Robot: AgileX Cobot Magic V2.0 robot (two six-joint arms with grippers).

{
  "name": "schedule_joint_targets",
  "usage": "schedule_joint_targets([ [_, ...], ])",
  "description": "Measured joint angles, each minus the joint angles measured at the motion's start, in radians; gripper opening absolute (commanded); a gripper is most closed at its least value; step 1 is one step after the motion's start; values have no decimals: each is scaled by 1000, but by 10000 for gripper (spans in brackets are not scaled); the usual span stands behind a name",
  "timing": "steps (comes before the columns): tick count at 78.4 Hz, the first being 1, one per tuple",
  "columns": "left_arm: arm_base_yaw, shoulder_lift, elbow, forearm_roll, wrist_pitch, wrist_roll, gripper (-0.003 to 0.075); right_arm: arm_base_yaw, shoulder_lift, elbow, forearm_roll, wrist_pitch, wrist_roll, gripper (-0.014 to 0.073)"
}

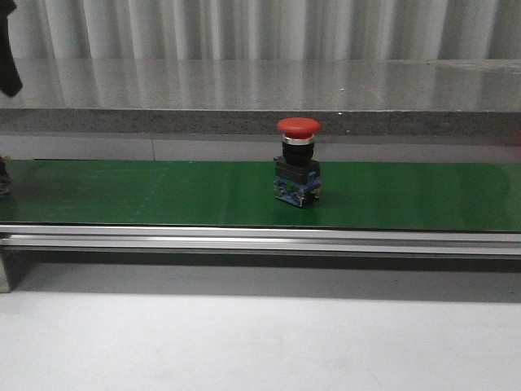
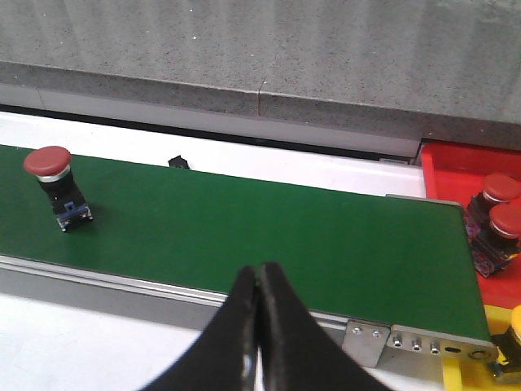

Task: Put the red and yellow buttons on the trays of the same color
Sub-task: 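Release the yellow button on the belt start and lift the left gripper, then move the right gripper down over the red button at the belt's far end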

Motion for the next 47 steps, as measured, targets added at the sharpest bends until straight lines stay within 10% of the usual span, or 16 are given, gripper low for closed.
schedule_joint_targets([
  [30, -132, -266, 192, 45, -235, 7, -15, 0, 0, 0, 0, 0, 0, -67],
  [47, -161, -442, 382, 48, -381, 7, -20, 0, 0, 0, 0, 0, 0, -67],
])
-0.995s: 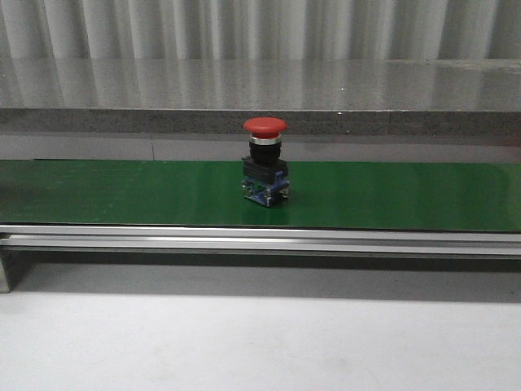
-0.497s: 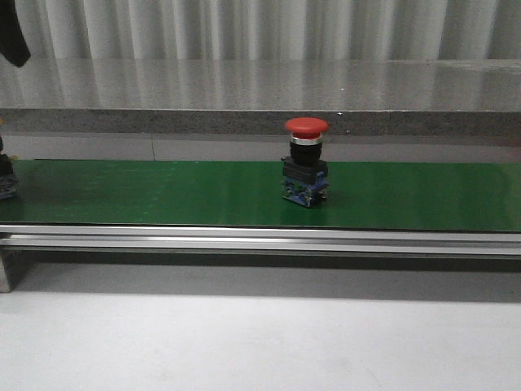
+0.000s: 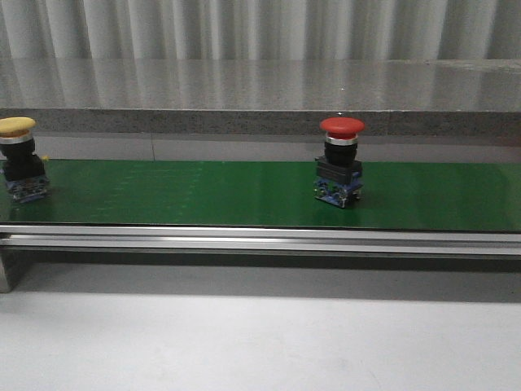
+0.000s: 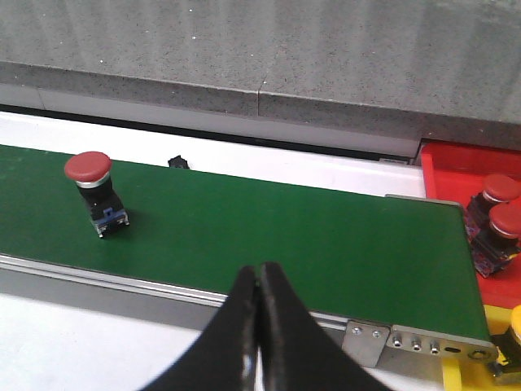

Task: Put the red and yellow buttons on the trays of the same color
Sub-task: 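Move the right gripper down over the red button at the belt's far end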

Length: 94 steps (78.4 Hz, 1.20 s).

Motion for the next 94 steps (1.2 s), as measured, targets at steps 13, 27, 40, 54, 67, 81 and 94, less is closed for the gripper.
schedule_joint_targets([
  [13, -2, -169, 169, 0, -64, 0, -20, 0, 0, 0, 0, 0, 0, -67],
  [27, -2, -319, 293, 0, -94, 0, -20, 0, 0, 0, 0, 0, 0, -67],
  [40, -2, -477, 403, 0, -98, 0, -20, 0, 0, 0, 0, -34, 0, -67],
  [54, -2, -614, 483, 0, -85, 0, -20, 0, 0, -2, 0, -111, 2, -66],
  [67, -2, -697, 513, 0, -69, 0, -20, 0, 70, -53, 0, -76, 8, -66],
  [81, -2, -744, 515, 0, -58, 0, -20, 10, 278, -169, 0, 28, 8, -60],
  [94, -2, -749, 515, 0, -54, 0, -20, 46, 519, -280, 0, 117, 8, 194],
])
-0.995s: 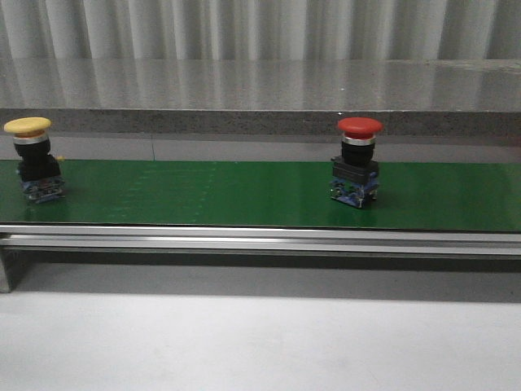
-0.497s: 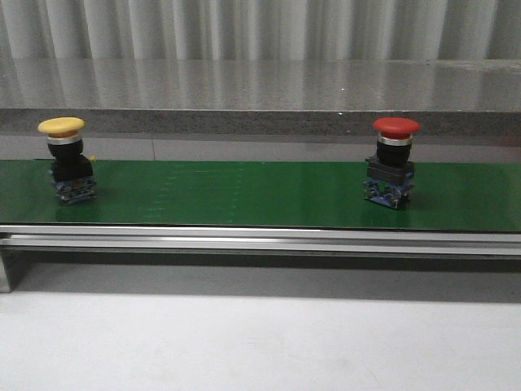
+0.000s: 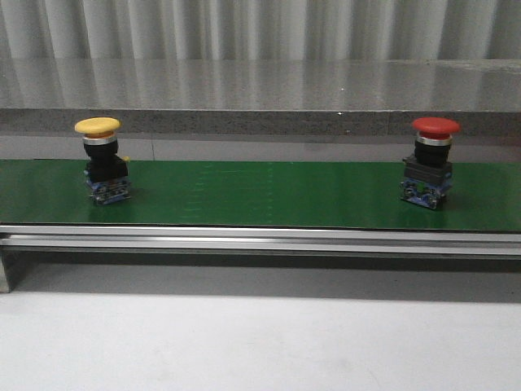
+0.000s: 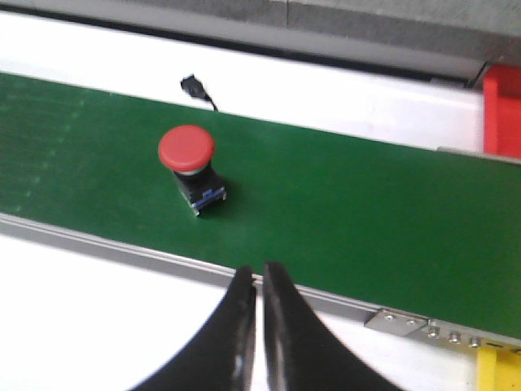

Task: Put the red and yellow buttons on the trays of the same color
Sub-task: 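Move the right gripper down over the red button at the belt's far end, then grasp the red button with the right gripper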

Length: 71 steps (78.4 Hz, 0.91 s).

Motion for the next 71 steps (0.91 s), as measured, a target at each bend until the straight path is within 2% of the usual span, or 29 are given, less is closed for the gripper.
schedule_joint_targets([
  [6, 0, 0, 1, 0, 0, 0, -20, 2, 77, -34, 2, 25, 0, 361],
  [10, 0, 0, 1, 0, 2, 0, -20, 2, 161, -70, 2, 47, 0, 536],
  [17, 0, 0, 1, 0, 2, 0, -20, 2, 251, -116, 2, 81, 0, 647],
  [43, 0, 0, 1, 4, 31, 0, -20, 2, 558, -285, 10, 220, 2, 645],
  [51, 0, 0, 1, 5, 33, 0, -20, 2, 625, -331, 10, 233, 2, 645],
  [53, 0, 0, 1, -34, 35, 1, -20, 2, 641, -342, 10, 234, 2, 645],
  [61, -4, 0, 2, -6, 35, 1, -20, 2, 713, -386, 12, 237, 2, 644],
  [66, -4, 0, 2, 0, 35, 1, -20, 2, 743, -405, 12, 237, -2, 617],
  [71, -4, 0, 2, 2, 35, 1, -20, 2, 776, -426, 12, 237, -14, 525],
])
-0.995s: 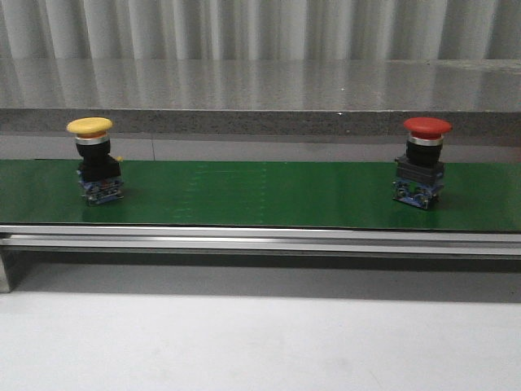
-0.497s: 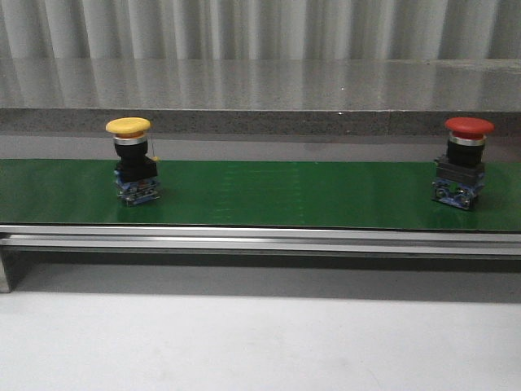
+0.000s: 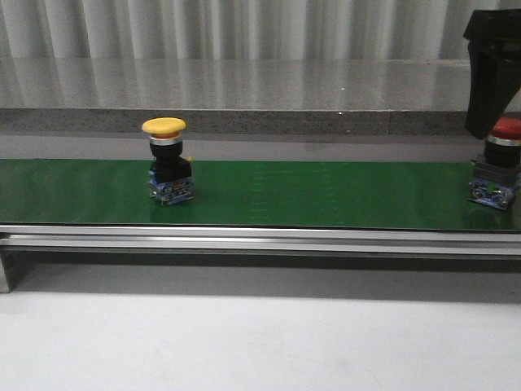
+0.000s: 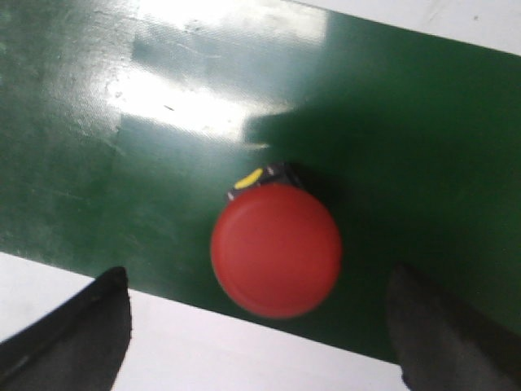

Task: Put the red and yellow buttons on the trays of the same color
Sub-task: 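Grasp the red button with the right gripper, then carry the red button into the red tray and open the right gripper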

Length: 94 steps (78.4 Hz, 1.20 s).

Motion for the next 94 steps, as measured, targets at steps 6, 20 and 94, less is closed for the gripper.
schedule_joint_targets([
  [6, 0, 0, 0, 2, 0, 0, -20, 0, 49, -18, 0, 0, -15, 295],
  [20, 0, 0, 0, 4, 0, 0, -20, -2, 70, -27, -12, -16, -21, 46],
  [94, 0, 0, 0, 5, 0, 0, -20, -658, -73, -29, -1, -106, 154, 38],
])
